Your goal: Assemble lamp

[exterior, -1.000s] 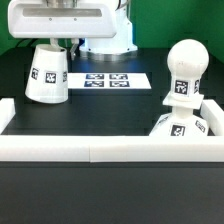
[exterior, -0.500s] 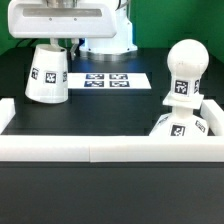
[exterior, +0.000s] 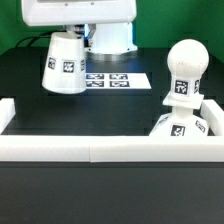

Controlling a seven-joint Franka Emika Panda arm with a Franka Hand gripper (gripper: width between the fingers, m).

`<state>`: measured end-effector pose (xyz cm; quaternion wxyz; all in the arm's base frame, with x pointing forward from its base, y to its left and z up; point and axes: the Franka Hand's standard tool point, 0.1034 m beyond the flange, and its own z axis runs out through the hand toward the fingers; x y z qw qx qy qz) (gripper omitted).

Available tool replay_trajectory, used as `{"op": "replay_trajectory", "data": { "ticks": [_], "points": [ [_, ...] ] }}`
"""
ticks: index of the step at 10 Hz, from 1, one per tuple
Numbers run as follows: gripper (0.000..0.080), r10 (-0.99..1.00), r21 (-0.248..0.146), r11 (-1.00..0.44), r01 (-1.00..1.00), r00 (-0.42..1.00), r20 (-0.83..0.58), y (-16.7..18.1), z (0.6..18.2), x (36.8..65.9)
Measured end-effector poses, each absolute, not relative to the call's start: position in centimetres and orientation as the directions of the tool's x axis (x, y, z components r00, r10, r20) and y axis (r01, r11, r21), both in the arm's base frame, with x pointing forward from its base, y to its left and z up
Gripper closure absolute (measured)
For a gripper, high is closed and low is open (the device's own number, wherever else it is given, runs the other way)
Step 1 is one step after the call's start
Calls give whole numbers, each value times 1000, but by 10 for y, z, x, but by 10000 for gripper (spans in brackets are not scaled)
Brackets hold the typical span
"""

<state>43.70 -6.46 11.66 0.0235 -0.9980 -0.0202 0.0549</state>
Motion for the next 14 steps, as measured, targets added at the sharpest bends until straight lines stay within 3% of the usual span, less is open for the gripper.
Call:
{"op": "replay_trajectory", "data": {
  "ticks": [4,9,12,14],
  "points": [
    [754,73,-72,-995,68,995,-62,-40,147,477],
    [754,71,-72,-995,67,995,-67,-38,144,476],
    [754,72,-139,-989,58,992,-103,-6,167,492],
    [754,80,-157,-986,61,990,-118,8,184,506]
  ]
}}
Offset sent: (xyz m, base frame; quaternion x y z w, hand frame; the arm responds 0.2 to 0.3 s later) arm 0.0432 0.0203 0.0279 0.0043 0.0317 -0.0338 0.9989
